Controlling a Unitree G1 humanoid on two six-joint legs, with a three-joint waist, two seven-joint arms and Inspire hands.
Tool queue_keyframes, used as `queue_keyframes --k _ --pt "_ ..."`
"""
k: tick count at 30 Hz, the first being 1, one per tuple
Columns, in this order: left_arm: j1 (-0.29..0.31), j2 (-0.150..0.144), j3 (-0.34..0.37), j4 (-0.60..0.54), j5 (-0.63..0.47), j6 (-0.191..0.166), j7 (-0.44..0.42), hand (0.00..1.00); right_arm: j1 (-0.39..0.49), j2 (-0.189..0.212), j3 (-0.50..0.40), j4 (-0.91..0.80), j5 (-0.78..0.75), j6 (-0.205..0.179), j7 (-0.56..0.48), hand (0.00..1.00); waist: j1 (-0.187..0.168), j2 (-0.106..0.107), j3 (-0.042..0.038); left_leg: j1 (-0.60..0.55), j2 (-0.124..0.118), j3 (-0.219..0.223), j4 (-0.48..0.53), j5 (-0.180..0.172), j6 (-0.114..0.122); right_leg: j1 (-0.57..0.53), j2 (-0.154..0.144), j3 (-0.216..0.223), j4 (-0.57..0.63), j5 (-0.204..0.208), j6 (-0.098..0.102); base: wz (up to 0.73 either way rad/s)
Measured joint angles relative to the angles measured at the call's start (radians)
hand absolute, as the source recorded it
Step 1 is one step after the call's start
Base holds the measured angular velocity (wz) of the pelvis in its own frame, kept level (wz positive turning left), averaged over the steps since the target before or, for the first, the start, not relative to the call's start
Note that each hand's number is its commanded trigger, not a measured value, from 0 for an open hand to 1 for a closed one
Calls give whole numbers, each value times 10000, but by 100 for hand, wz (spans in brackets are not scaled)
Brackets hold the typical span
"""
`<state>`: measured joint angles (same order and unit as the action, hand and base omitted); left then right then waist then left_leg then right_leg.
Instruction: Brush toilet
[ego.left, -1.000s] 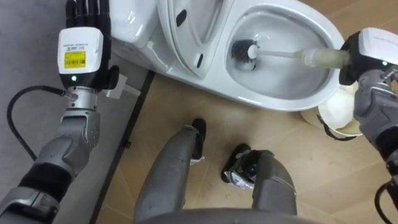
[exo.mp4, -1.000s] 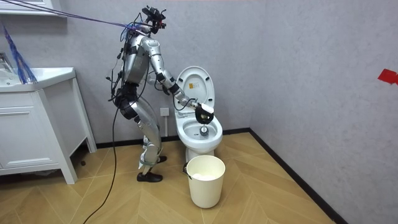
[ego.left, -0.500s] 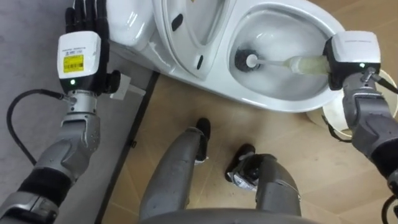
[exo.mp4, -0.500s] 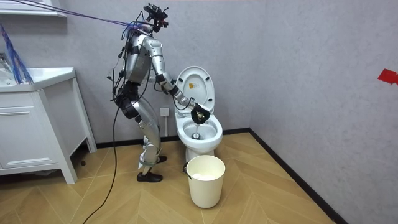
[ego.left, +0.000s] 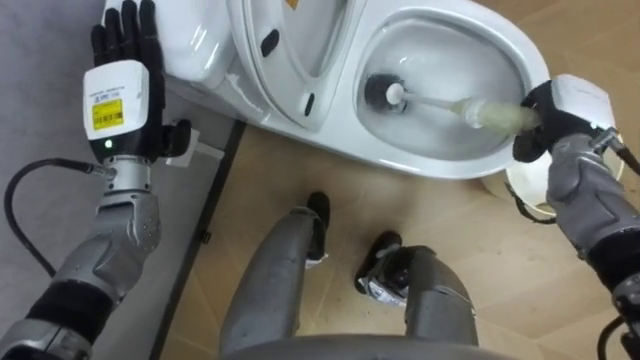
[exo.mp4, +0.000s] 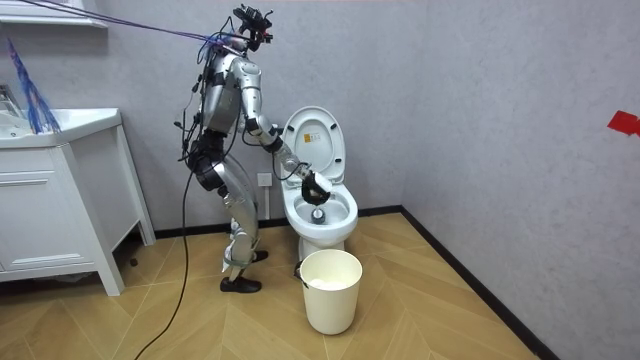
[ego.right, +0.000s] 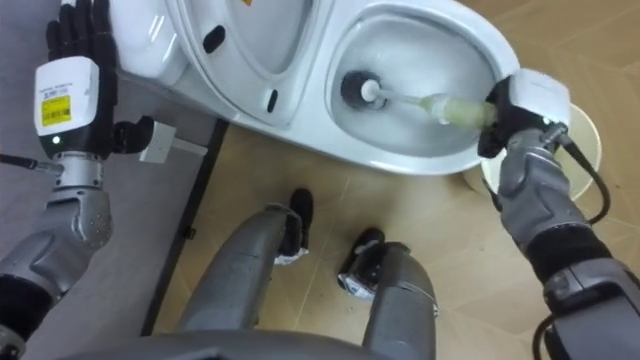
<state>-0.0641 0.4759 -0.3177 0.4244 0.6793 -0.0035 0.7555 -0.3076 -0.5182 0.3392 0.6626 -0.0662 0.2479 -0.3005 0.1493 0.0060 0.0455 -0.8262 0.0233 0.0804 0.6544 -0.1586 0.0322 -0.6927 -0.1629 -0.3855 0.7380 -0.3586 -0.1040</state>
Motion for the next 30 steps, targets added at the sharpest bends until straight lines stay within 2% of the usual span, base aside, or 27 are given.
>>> queue_keyframes --k 1,3,7,11,13,17,20,23,25,28,30 --pt "20 7 27 9 1 43 140 0 -60 -19 -197 7 883 -8 -133 100 -162 -75 22 -29 -25 57 -17 39 48 -120 -122 55 186 -37 24 7" --pt "25 -7 47 23 6 130 316 0 -78 -30 -295 20 1857 -14 -256 100 -200 -270 79 -15 -19 252 23 54 75 -254 -190 234 341 -52 43 -11" --pt "-15 -25 32 20 19 183 496 0 -129 -39 -297 386 4082 -22 -264 100 -366 -300 92 -94 -65 217 46 122 192 -327 -252 241 388 13 118 -2" --pt "-37 -151 34 -36 122 207 495 0 -127 -24 -298 599 4951 -21 -312 100 -442 -278 81 -200 -223 215 0 149 290 -469 -429 259 581 34 193 7" --pt "-9 -344 25 -35 129 228 479 0 -126 -18 -299 685 4974 -21 -433 100 -511 -257 68 -158 -347 230 -73 199 390 -475 -552 283 657 10 293 13" --pt "-43 -403 18 -12 346 262 468 0 -125 1 -297 779 4798 -26 -473 100 -496 -252 68 -140 -367 233 -103 220 432 -421 -608 187 600 52 326 2" --pt "-52 -406 17 10 529 268 403 0 -109 80 -295 796 3811 -104 -459 100 -427 -245 69 -96 -358 251 -113 221 466 -407 -574 252 562 98 343 -5" --pt "-78 -405 24 55 742 312 217 0 -118 177 -309 992 2288 -439 -431 100 -370 -162 71 -53 -340 234 -99 219 465 -345 -530 249 538 103 344 -1" --pt "-97 -422 -4 106 766 399 17 0 -120 228 -264 1053 800 -650 -389 100 -291 98 61 14 -281 181 -135 220 459 -213 -432 188 357 164 352 -2" --pt "-78 -528 -8 214 785 475 -209 0 -130 268 -174 1075 -1412 -734 -204 100 -108 320 48 67 -255 240 -134 196 442 -215 -419 250 365 167 352 -11" --pt "-89 -527 -9 164 785 486 -317 0 -141 235 97 1110 -2334 -710 -72 100 -16 384 52 45 -186 232 -91 171 403 -216 -339 255 333 188 298 -5"
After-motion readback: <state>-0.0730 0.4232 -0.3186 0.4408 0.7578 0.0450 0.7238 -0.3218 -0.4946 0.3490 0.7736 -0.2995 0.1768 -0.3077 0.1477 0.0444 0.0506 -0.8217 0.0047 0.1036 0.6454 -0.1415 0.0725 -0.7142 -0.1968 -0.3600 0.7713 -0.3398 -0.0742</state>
